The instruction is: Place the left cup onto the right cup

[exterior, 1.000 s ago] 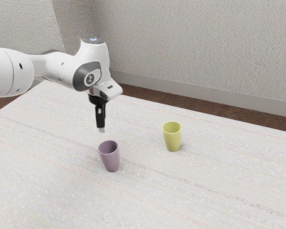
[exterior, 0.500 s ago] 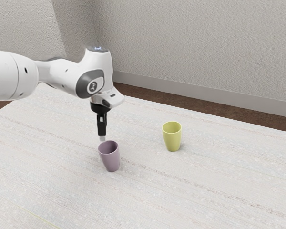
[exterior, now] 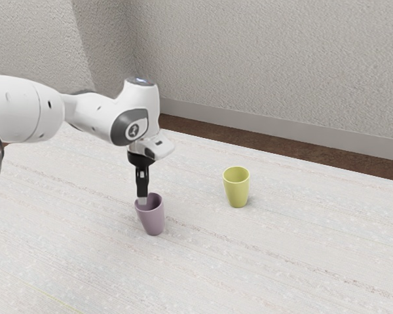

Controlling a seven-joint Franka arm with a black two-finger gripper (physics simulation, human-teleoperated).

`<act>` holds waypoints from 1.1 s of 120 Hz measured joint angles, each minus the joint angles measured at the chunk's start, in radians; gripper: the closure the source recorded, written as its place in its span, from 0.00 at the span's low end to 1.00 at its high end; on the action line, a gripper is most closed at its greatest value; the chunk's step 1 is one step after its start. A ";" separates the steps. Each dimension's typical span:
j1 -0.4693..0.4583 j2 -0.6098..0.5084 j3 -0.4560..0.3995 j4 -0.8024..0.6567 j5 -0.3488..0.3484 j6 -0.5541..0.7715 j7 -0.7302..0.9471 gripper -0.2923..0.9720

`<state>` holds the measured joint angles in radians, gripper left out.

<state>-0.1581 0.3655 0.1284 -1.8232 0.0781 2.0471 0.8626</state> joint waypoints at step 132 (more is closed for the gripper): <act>-0.012 0.033 -0.025 0.009 -0.005 0.050 -0.015 0.83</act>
<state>-0.1702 0.3987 0.1038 -1.8146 0.0732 2.0972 0.8480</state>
